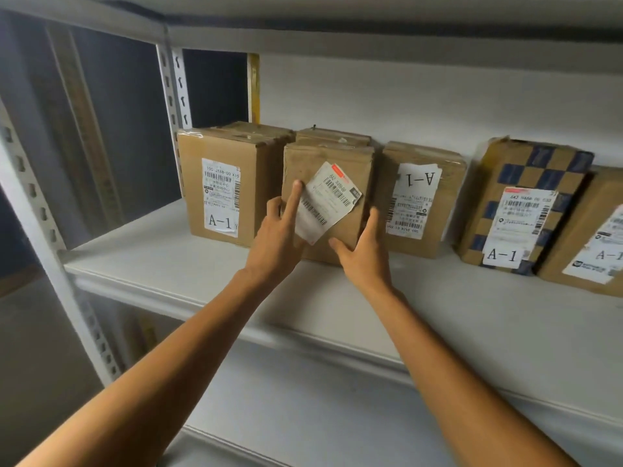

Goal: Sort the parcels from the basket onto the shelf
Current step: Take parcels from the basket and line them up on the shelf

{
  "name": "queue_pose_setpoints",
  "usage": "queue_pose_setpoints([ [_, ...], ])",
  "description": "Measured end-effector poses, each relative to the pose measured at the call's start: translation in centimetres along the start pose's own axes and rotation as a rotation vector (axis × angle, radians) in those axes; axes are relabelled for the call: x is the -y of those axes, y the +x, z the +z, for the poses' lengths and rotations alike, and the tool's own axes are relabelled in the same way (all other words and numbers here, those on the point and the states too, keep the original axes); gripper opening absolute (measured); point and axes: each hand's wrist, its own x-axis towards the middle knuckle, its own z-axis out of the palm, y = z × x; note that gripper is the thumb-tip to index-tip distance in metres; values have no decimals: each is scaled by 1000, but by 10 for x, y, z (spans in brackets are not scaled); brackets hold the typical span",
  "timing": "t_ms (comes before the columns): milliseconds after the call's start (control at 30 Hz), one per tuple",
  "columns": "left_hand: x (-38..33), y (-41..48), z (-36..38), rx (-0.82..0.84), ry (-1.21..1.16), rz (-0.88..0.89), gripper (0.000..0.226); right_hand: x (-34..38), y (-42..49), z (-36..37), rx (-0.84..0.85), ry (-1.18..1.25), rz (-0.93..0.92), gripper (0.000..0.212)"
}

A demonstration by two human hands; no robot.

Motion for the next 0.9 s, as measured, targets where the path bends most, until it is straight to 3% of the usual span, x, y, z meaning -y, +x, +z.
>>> queue_pose_setpoints([
  [167, 5, 0, -9, 8, -79, 27, 89, 9, -1, -2, -30, -11, 70, 81],
  [433, 3, -17, -22, 36, -31, 311, 51, 12, -26, -31, 100, -44, 81, 61],
  [533, -14, -18, -21, 173, 87, 505, 45, 12, -37, -56, 126, -172, 24, 55],
  [700, -73, -17, -4, 465, -23, 500, 60, 5, -71, -124, 129, -332, 80, 69],
  [900, -189, -31, 33, 614, -31, 602, 65, -25, -137, -247, 54, -387, 227, 81],
])
